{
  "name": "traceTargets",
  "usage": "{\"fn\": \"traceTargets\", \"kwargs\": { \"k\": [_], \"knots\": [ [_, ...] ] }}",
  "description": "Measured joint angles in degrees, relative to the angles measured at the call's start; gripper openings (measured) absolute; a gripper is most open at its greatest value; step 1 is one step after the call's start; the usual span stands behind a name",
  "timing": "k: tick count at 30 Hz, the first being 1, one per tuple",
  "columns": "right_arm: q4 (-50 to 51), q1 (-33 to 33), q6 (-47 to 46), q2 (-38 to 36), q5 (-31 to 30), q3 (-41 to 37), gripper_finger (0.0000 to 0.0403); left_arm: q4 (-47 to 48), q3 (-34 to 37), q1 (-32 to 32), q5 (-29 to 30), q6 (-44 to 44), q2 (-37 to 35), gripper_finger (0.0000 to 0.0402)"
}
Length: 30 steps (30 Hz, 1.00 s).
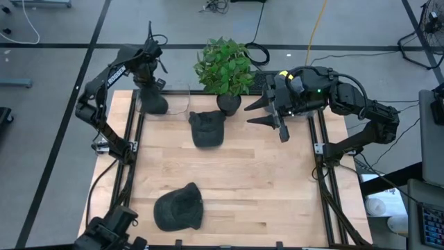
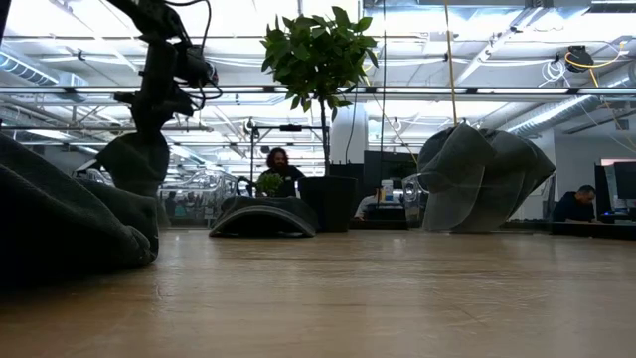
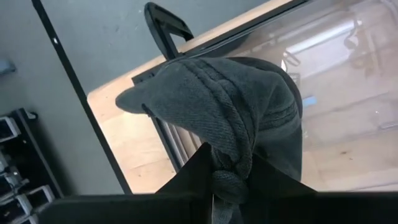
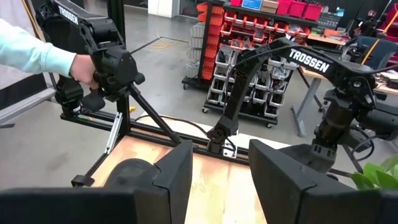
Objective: Pick & Place hat
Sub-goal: Put the top right black cap into the left transparent bin, then put the bottom black cap into the left transparent bin
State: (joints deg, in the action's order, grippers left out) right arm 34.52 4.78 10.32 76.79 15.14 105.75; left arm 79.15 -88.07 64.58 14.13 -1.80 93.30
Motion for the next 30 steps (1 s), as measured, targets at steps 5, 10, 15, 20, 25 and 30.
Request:
{"fn": "traceTargets", "kwargs": {
  "k": [5,10,15,20,25,30],
  "knots": [
    [0.0,0.0,0.23,0.02,-0.02,0.0,0.0144,1.14,0.0,0.17,-2.01,0.0,-0.13,0.0079],
    [-0.01,0.0,0.89,0.02,-0.04,0.0,0.0144,1.14,-0.15,0.04,-5.18,-0.16,-1.49,0.0183],
    [0.0,0.0,0.8,0.02,-0.04,0.0,0.0144,1.64,-3.25,-0.22,-8.66,-0.92,-3.02,0.0252],
    [0.0,0.0,0.8,0.02,-0.03,0.0,0.0144,2.83,-8.62,-0.77,-10.1,-1.38,-4.94,0.0292],
    [0.0,0.0,0.9,0.02,-0.03,0.0,0.0144,2.85,-14.92,-1.88,-14.77,-1.46,-7.57,0.0311],
    [0.0,0.0,1.33,0.02,-0.16,0.0,0.0144,2.61,-22.04,-4.07,-20.86,-1.47,-9.19,0.031]
  ]
}}
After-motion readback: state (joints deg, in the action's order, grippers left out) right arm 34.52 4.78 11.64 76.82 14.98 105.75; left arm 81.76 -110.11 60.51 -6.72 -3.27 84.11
